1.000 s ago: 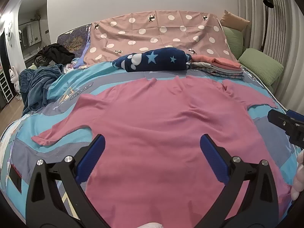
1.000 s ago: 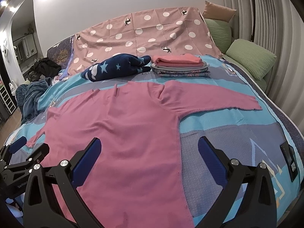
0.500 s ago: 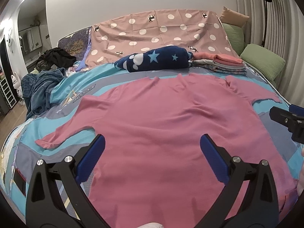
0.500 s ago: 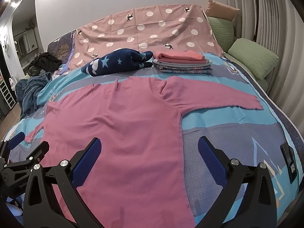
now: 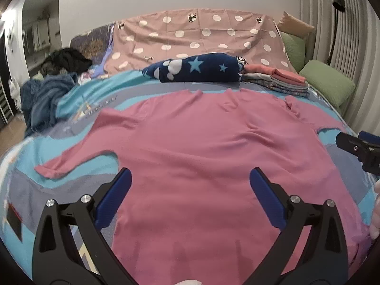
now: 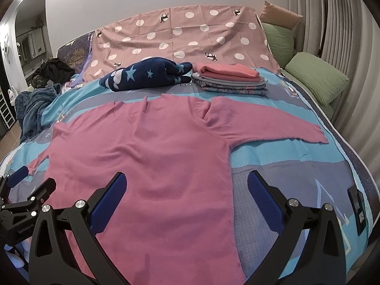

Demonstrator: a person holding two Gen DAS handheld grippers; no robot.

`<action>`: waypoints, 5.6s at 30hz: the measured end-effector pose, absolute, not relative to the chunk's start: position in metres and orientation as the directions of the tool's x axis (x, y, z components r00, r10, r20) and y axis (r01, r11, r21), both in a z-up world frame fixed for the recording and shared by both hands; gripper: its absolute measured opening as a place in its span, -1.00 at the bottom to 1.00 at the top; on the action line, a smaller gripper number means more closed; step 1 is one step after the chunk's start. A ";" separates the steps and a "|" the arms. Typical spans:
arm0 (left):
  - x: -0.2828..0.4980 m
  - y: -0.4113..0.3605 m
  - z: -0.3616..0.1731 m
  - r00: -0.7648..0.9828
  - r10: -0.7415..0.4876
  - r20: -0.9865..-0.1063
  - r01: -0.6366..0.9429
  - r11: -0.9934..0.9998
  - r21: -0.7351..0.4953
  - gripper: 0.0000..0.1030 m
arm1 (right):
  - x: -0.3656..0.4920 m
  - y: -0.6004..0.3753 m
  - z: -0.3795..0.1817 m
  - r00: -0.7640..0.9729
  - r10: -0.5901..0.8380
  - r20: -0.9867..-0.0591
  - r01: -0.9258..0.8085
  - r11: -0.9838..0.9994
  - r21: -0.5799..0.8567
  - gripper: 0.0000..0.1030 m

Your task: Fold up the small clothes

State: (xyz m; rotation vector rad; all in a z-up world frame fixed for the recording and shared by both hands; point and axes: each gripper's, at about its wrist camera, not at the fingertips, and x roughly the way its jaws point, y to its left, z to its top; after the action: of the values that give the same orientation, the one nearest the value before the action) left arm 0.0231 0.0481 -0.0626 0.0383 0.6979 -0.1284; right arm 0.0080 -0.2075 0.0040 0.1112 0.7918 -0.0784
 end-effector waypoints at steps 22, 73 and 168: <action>0.152 0.450 -0.189 0.393 0.130 -0.910 -0.760 0.602 -0.242 0.10 | 0.070 -0.198 -0.026 0.616 -0.103 -0.781 0.153 0.988 -0.009 0.97; 0.117 0.085 -0.080 0.685 -0.224 -0.694 0.206 0.972 -0.112 0.29 | 0.134 -0.196 -0.039 0.482 0.444 -0.756 -0.215 0.896 0.389 0.63; 0.105 0.195 -0.116 0.744 -0.239 -0.624 -0.095 0.886 -0.453 -0.42 | 0.251 -0.061 0.003 0.344 0.431 -0.834 -0.443 0.858 0.261 -0.49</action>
State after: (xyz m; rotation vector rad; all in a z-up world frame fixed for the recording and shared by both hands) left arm 0.1049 0.1952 -0.1163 -0.4858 0.7356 -0.0824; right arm 0.2505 -0.0614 0.0029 -0.0122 1.0792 0.5679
